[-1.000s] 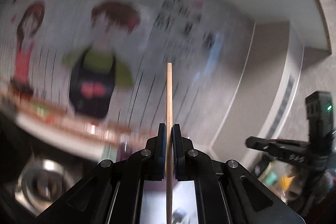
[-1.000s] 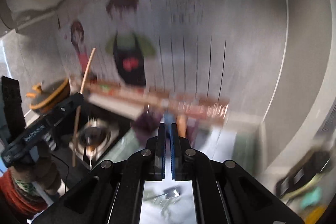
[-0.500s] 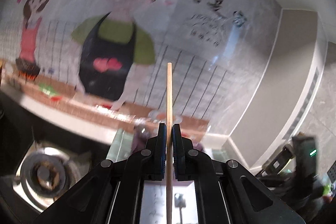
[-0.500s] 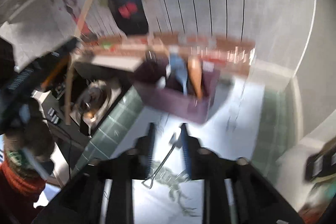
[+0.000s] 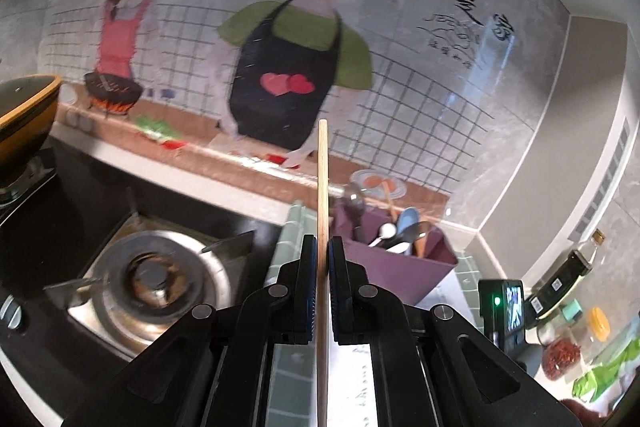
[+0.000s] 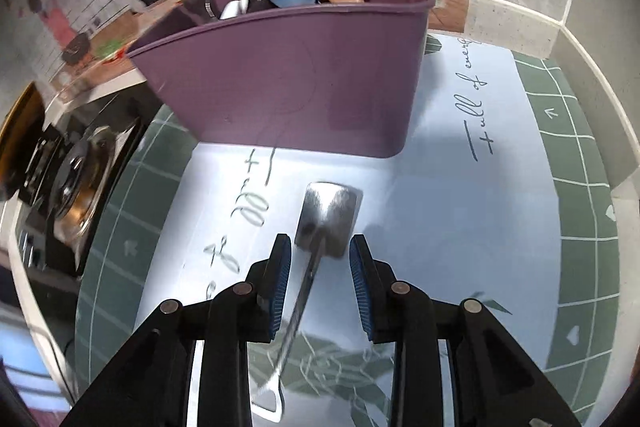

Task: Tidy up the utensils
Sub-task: 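Grasp the black shovel spatula with the right gripper while the left gripper holds the chopstick, then lower the chopstick and spatula into the purple holder and open both grippers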

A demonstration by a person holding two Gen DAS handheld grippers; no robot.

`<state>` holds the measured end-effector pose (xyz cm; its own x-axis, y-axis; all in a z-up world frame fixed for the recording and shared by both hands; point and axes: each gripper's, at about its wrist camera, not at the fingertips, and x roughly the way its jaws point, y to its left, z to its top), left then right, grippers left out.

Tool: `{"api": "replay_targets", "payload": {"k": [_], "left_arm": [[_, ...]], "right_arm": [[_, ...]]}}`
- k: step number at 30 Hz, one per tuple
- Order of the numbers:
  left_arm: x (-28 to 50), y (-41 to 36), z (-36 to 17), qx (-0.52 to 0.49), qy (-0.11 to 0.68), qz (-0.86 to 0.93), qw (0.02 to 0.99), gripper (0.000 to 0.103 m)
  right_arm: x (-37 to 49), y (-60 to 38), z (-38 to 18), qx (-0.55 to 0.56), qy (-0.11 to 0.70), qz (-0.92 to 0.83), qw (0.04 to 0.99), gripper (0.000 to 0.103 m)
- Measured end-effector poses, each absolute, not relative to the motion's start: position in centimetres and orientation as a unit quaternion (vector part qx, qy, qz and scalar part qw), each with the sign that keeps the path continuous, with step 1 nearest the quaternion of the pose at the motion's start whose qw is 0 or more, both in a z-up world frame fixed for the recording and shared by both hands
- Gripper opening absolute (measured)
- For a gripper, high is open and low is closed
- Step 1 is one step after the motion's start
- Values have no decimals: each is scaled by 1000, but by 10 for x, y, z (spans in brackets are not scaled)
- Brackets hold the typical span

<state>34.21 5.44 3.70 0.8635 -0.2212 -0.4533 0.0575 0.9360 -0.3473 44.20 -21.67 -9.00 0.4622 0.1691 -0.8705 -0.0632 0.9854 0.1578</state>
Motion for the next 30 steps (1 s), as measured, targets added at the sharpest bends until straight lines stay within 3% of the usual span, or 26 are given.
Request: {"api": "replay_targets", "payload": {"k": [12, 20, 27, 30], "left_arm": [[323, 77, 36, -169, 251, -45, 952, 6], [328, 56, 35, -180, 256, -77, 947, 6], [340, 26, 38, -192, 249, -106, 943, 6], [348, 9, 69, -202, 198, -137, 949, 6]], "right_arm": [[454, -199, -99, 11, 496, -5, 868, 35], [432, -226, -91, 38, 476, 37, 878, 29], [387, -264, -33, 114, 413, 98, 898, 29], [372, -276, 12, 135, 360, 117, 916, 29]]}}
